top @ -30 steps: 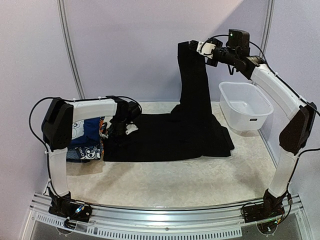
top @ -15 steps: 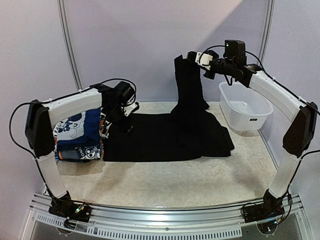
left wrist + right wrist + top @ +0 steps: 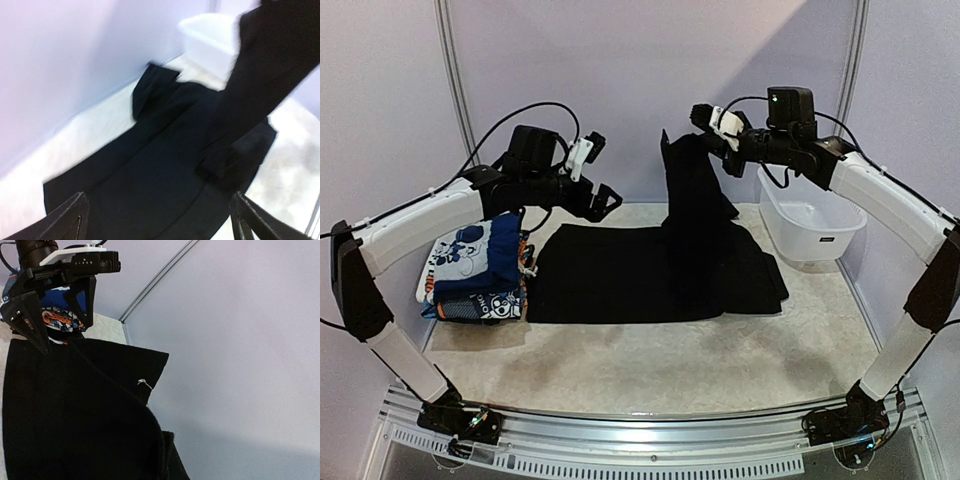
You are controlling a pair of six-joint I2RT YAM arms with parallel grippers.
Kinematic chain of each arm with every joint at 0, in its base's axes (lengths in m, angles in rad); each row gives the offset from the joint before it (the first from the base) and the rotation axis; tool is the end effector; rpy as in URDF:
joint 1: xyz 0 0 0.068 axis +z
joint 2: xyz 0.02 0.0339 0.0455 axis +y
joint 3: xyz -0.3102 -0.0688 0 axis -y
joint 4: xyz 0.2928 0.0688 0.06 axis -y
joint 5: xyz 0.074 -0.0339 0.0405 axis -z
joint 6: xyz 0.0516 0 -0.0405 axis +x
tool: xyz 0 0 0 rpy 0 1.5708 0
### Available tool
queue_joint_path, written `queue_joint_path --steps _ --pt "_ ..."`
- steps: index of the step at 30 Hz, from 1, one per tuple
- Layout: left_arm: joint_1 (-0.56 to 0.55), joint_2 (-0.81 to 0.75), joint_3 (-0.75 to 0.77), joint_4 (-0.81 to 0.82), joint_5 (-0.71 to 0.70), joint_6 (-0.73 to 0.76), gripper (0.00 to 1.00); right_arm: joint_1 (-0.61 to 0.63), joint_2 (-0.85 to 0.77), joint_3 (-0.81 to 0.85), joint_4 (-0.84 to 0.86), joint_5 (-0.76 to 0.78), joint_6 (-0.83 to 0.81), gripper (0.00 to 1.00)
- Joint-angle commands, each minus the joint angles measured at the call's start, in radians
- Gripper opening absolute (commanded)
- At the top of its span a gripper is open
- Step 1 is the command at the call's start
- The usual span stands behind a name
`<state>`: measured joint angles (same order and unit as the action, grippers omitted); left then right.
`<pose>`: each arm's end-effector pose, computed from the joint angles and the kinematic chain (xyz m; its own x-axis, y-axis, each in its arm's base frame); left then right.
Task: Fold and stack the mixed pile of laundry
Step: Fold the flattened shirt at the center of the board.
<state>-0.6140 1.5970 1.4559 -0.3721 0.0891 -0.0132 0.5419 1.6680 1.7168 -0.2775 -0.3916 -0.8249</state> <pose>0.3535 -0.2548 0.3803 -0.4097 0.2727 -0.8705 0.6319 0.7731 -0.0552 0.3824 0.2532 0.4689 0.4522 -0.5202 -0.7245 -0.6823 0.3214 -0.6566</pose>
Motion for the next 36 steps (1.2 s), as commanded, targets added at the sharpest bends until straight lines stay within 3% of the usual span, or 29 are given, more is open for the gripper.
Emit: queue_joint_path --steps 1,4,11,19,27,29,31,36 --pt "-0.039 -0.019 0.075 0.085 0.132 0.112 1.0 0.025 -0.047 -0.058 -0.045 -0.025 0.137 0.0" --pt "-0.05 0.021 0.181 0.036 0.233 0.07 1.0 0.043 -0.07 -0.084 -0.046 -0.016 0.156 0.0" --pt "-0.114 0.071 0.267 0.019 0.32 0.045 0.98 0.087 -0.079 -0.095 -0.064 0.034 0.174 0.0" --pt "-0.134 0.088 0.302 -0.07 0.316 0.046 0.96 0.106 -0.053 -0.054 -0.099 0.089 0.207 0.0" --pt "-0.157 0.155 0.357 -0.094 0.252 0.04 0.84 0.116 -0.05 -0.054 -0.091 0.085 0.231 0.0" --pt "-0.162 0.174 0.371 -0.09 0.251 0.038 0.77 0.119 -0.048 -0.054 -0.092 0.083 0.234 0.0" --pt "-0.166 0.195 0.391 -0.097 0.256 0.037 0.63 0.119 -0.045 -0.052 -0.091 0.083 0.236 0.0" --pt "-0.174 0.219 0.404 -0.085 0.248 0.04 0.07 0.118 -0.042 -0.052 -0.09 0.09 0.24 0.0"
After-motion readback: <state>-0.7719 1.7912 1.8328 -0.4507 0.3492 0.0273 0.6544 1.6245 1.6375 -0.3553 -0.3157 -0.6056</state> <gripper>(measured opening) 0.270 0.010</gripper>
